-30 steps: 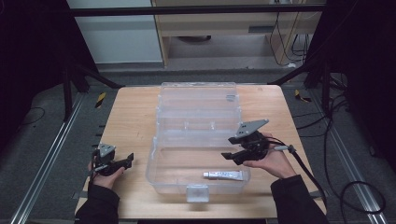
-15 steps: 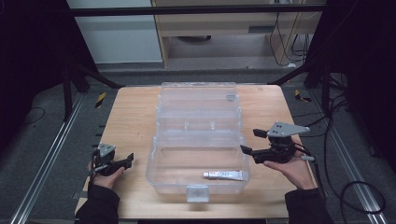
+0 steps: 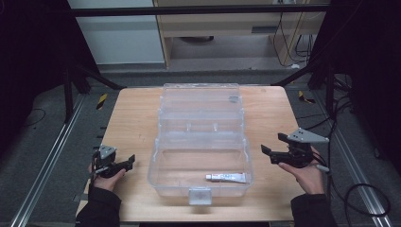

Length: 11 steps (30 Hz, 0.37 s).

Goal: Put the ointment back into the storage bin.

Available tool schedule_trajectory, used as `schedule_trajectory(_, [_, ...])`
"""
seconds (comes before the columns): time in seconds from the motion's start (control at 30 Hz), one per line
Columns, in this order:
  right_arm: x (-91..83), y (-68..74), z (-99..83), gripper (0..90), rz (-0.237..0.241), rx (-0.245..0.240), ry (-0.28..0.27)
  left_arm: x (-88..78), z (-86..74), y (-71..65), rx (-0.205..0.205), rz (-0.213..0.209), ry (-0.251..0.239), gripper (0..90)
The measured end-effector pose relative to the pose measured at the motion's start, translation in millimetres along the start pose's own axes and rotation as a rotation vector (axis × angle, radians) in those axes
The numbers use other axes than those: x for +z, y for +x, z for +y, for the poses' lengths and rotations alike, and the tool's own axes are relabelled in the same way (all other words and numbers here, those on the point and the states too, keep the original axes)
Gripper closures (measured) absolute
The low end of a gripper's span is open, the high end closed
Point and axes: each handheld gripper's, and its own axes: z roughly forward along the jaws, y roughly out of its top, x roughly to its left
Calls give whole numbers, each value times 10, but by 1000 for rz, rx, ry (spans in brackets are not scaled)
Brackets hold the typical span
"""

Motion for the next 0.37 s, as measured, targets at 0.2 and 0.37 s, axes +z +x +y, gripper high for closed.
schedule_trajectory(0.2, [105, -199, -223, 184, -100, 88, 21, -1, 1, 12, 1, 1, -4, 170])
schedule_trajectory(0.37, [187, -408, -494, 185, -174, 181, 48, 6, 4, 11, 3, 3, -5, 169])
